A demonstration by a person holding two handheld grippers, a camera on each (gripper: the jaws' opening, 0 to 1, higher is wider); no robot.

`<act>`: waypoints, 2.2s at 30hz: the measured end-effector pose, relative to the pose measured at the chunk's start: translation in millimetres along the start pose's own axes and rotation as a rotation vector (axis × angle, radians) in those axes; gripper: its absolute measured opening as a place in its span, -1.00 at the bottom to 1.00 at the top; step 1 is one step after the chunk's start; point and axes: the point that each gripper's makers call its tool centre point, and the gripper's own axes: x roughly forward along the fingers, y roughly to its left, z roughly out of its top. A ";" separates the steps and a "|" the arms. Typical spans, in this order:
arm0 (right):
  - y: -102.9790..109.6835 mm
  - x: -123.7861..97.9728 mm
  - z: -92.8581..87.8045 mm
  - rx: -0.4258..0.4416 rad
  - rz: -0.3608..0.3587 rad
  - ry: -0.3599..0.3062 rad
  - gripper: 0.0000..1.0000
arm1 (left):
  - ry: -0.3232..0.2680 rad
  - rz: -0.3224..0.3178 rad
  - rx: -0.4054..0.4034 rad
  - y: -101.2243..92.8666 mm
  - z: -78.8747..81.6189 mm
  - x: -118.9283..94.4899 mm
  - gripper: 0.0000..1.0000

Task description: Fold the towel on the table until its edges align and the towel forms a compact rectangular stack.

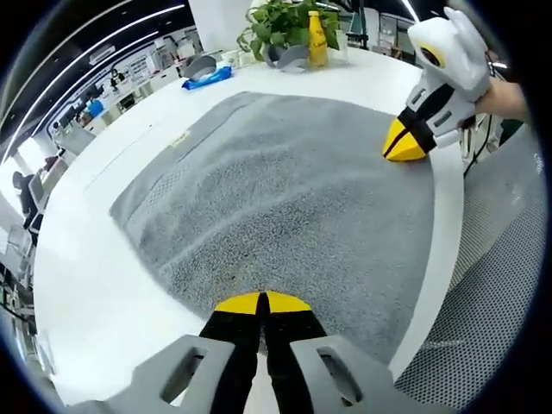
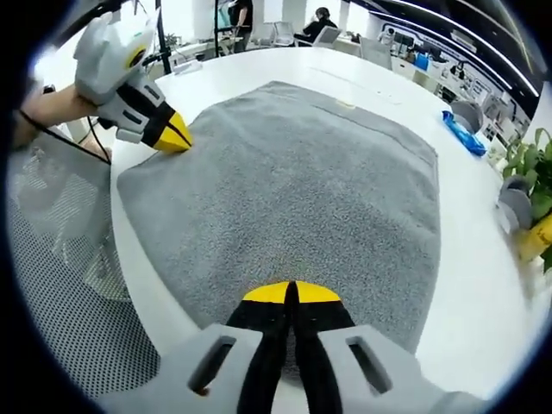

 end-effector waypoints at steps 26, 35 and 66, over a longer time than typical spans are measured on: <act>15.9 -2.2 -1.9 -0.012 0.025 0.014 -1.00 | -0.006 0.032 0.017 8.7 -3.1 -0.2 -0.98; 24.1 -3.6 -2.2 0.046 0.067 0.006 -1.00 | -0.018 0.039 -0.005 15.2 -4.8 -0.8 -0.98; 37.7 -2.4 -0.8 -0.175 0.036 0.046 -1.00 | -0.059 0.020 -0.041 20.9 -5.3 -1.0 -0.98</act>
